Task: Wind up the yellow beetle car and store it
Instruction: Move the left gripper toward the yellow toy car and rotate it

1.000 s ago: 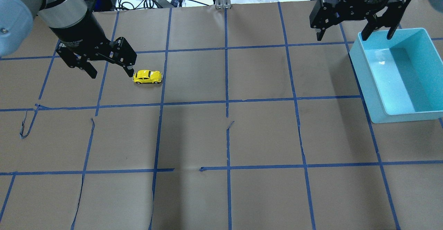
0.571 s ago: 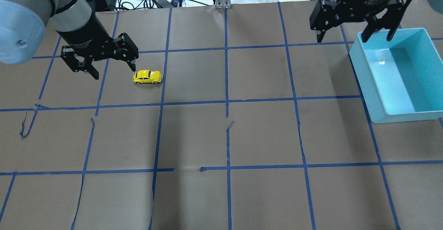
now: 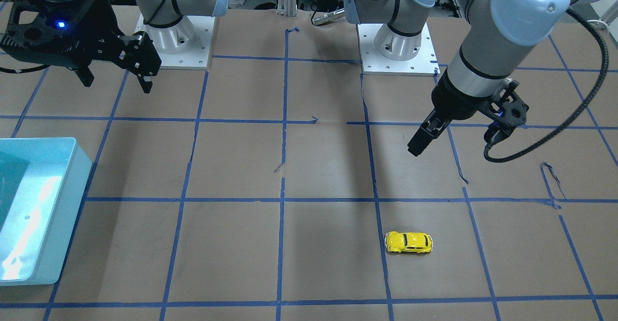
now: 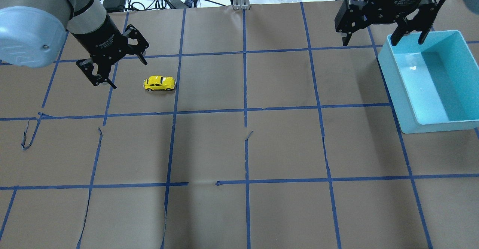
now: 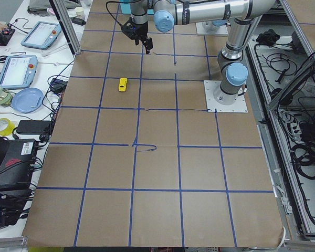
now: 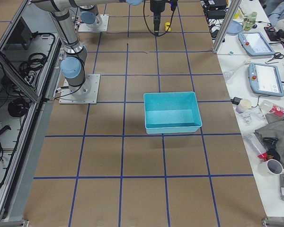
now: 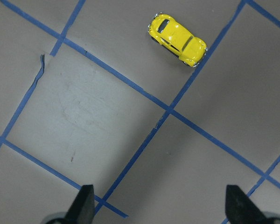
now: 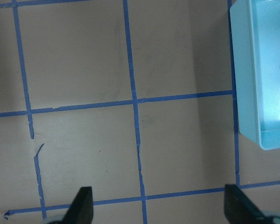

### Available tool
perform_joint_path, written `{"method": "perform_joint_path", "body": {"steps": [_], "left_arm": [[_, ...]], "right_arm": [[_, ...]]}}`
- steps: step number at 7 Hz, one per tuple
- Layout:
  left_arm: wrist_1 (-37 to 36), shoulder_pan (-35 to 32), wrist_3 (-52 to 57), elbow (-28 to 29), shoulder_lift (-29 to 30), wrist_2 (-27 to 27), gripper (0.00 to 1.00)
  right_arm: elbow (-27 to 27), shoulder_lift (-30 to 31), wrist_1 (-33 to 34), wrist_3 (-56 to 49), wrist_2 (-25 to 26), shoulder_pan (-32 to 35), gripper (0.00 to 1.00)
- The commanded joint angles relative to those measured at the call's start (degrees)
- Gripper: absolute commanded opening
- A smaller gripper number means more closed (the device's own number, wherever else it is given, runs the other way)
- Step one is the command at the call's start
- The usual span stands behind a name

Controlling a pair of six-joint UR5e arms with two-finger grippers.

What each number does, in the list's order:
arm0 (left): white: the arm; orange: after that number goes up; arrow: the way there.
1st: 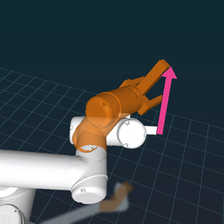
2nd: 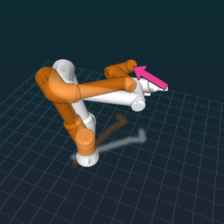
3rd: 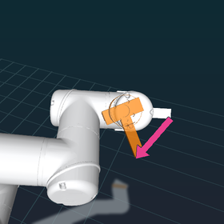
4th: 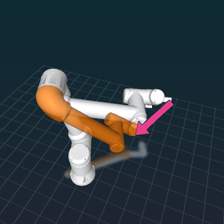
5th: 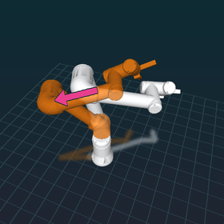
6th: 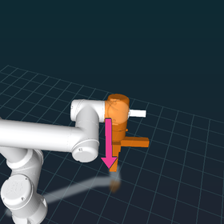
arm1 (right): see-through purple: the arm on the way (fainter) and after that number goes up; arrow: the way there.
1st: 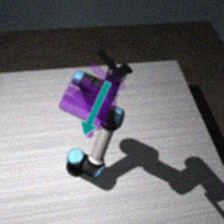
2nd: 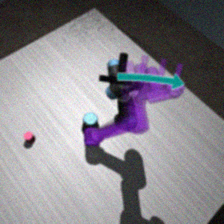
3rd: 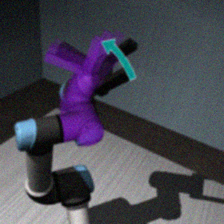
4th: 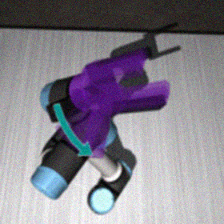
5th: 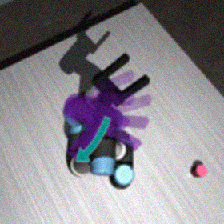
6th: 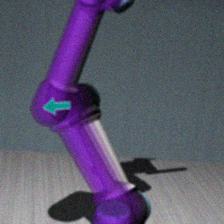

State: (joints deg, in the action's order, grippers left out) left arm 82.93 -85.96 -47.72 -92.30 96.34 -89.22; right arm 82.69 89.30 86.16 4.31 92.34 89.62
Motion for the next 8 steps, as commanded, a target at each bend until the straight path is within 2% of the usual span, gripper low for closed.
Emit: {"method": "perform_joint_path", "body": {"steps": [1, 2, 3, 6, 8], "left_arm": [[-5.5, 0.6, -19.1, -0.2, 4.0, -0.2, 1.00], [-6.9, 0.6, -26.6, -0.1, 6.8, -0.1, 1.00], [-12.0, 0.6, -32.3, 0.1, 9.4, 0.4, 1.00], [-22.5, 0.6, -38.4, 0.5, 17.1, 0.1, 1.00], [-25.0, 0.6, -38.7, 0.7, 21.3, 0.3, 1.00]], "right_arm": [[0.1, 0.0, 0.0, 0.1, -0.1, 0.0, 1.00], [0.0, 0.0, 0.1, 0.1, 0.0, -0.1, 1.00], [-0.1, 0.0, 0.1, 0.2, -0.1, 0.0, 1.00], [-0.1, 0.0, 0.5, 0.0, -1.8, 0.1, 1.00], [-0.5, -0.3, 0.7, -0.3, -1.3, -0.1, 1.00]]}}
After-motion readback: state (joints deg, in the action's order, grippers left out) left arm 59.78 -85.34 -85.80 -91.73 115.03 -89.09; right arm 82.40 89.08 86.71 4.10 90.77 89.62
